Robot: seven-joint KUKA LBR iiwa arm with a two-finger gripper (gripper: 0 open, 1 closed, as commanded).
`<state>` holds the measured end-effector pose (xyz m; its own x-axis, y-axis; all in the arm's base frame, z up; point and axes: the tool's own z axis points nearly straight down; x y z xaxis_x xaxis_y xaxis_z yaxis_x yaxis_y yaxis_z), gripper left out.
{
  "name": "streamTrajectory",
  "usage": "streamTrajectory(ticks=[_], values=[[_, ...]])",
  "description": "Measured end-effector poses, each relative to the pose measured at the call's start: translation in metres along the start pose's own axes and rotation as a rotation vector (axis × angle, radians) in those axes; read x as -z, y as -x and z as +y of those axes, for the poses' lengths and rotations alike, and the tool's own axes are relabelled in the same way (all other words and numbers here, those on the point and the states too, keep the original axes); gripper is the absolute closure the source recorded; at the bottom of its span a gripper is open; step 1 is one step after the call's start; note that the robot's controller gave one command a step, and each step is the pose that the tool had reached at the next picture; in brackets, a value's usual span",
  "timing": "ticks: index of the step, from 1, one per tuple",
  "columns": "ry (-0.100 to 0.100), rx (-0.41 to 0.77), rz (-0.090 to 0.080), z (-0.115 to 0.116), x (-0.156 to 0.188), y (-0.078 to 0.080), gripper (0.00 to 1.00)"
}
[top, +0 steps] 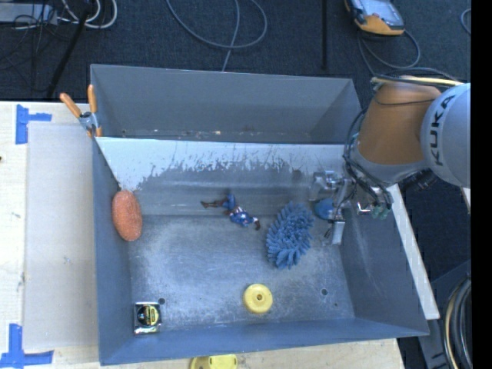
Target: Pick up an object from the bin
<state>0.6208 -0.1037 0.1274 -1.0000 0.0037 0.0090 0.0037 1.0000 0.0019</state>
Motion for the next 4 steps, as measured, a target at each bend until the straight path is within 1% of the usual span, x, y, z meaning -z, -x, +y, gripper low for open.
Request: streamTrajectory(ticks=[1, 2, 3, 4], values=[[-0.001, 0.002, -0.007, 0.0, 0.005, 0.002, 0.0], [-0.003, 0.056, -0.011, 0.039, -0.043, -0.024, 0.0], [0.001, 0.071, -0.005, 0.055, -0.063, -0.032, 0.0], [-0.001, 0.074, -0.005, 0.055, -0.06, -0.033, 0.0]])
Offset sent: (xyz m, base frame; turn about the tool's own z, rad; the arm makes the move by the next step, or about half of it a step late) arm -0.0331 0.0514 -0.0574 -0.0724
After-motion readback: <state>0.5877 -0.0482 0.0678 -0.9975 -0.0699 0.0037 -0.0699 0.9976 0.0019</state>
